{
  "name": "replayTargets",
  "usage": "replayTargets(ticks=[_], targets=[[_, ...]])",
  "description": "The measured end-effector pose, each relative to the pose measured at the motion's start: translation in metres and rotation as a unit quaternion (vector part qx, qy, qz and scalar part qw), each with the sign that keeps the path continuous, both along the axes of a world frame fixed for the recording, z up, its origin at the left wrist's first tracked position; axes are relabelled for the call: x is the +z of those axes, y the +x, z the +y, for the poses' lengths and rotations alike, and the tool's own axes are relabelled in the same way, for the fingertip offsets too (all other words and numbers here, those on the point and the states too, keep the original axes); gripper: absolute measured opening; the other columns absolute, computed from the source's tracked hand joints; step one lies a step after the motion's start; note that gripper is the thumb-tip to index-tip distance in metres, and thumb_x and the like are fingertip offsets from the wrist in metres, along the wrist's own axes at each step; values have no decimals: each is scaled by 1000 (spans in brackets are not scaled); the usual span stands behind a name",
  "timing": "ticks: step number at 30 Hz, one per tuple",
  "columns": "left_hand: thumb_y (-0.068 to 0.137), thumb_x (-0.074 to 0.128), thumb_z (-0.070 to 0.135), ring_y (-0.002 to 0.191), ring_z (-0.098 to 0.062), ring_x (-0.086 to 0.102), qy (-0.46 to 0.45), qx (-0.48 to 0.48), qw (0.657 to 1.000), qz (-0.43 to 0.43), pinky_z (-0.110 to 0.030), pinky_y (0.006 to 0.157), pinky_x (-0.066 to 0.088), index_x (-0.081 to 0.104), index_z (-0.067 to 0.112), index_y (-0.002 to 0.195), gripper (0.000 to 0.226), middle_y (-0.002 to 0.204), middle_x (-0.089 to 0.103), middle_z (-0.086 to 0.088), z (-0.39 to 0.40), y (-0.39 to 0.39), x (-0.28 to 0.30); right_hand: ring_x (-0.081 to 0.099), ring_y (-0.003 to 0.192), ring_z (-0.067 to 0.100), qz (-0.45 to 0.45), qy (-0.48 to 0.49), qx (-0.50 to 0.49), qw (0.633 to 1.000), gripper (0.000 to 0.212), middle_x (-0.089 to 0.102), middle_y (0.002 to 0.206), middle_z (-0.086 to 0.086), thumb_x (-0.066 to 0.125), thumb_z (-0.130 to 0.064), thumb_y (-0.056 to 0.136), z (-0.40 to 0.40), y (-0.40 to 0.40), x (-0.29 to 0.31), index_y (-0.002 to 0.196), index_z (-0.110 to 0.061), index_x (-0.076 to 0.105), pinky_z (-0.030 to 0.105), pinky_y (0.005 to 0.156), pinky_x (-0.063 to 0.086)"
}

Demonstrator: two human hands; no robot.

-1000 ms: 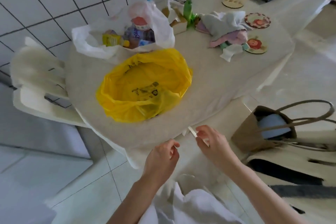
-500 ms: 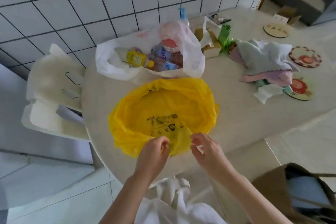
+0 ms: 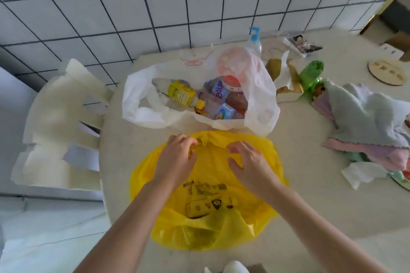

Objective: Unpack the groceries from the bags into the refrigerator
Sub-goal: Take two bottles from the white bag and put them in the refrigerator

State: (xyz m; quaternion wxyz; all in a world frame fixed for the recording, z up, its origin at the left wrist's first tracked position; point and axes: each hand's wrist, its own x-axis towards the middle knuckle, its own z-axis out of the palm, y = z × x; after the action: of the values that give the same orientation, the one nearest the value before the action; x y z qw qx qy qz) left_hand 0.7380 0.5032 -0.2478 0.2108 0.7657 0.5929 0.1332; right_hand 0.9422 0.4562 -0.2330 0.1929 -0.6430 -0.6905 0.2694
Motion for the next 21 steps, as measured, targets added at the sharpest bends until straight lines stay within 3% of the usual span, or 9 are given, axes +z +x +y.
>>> replayTargets(ticks=[3, 7, 10, 13, 14, 16, 18, 21], targets=[[87, 57, 13, 116, -23, 44, 8, -1, 999, 39, -39, 92, 46, 59, 15, 120, 33, 119, 56, -2, 24, 8, -1, 56, 109, 16, -16, -2, 35, 999, 28, 59, 119, -1, 55, -23, 95, 40, 10, -3, 122, -17, 56, 24, 91, 43], [71, 66, 3, 116, -29, 50, 91, -25, 990, 102, -41, 94, 48, 59, 8, 120, 50, 118, 57, -8, 57, 15, -9, 49, 121, 24, -66, -10, 70, 995, 34, 53, 127, 5, 53, -23, 95, 91, 20, -17, 128, -13, 52, 34, 100, 42], [69, 64, 0, 125, -29, 46, 80, -14, 980, 181, -44, 106, 39, 51, 11, 130, 62, 127, 54, -7, 79, 15, -23, 41, 126, 29, -122, -43, 96, 987, 45, 47, 137, 8, 51, -25, 96, 119, 21, -30, 138, -14, 42, 38, 103, 39], [71, 68, 1, 132, -31, 46, 52, 26, 972, 226, -57, 110, 29, 48, 10, 136, 69, 130, 58, -9, 89, 4, -40, 35, 132, 33, -146, -102, 125, 976, 58, 40, 146, 9, 51, -28, 95, 133, 17, -44, 148, -17, 28, 42, 106, 35], [72, 71, 2, 128, -29, 51, 47, 31, 972, 230, -60, 109, 27, 53, 9, 132, 63, 122, 64, -9, 90, -2, -46, 34, 134, 33, -165, -102, 139, 971, 60, 39, 148, 9, 51, -27, 95, 135, 15, -48, 149, -18, 25, 41, 107, 34], [76, 73, 6, 109, -25, 64, 63, 29, 973, 220, -58, 112, 21, 68, 11, 107, 31, 98, 72, -5, 88, -11, -55, 37, 133, 31, -194, -82, 150, 966, 58, 41, 147, 7, 48, -24, 96, 134, 11, -58, 149, -18, 26, 40, 106, 34], [77, 75, 6, 90, -20, 68, 80, 11, 975, 206, -49, 115, 17, 72, 14, 84, 10, 83, 70, -1, 83, -18, -62, 43, 129, 31, -198, -66, 154, 966, 47, 48, 142, 6, 47, -20, 96, 129, 10, -69, 142, -18, 39, 40, 104, 36], [63, 84, 2, 81, -20, 68, 89, -34, 971, 219, -46, 114, 21, 75, 15, 78, 22, 75, 67, 0, 67, -28, -77, 57, 113, 31, -190, -55, 186, 962, 30, 65, 118, 3, 62, -13, 86, 112, 10, -84, 114, -22, 65, 43, 98, 45]])
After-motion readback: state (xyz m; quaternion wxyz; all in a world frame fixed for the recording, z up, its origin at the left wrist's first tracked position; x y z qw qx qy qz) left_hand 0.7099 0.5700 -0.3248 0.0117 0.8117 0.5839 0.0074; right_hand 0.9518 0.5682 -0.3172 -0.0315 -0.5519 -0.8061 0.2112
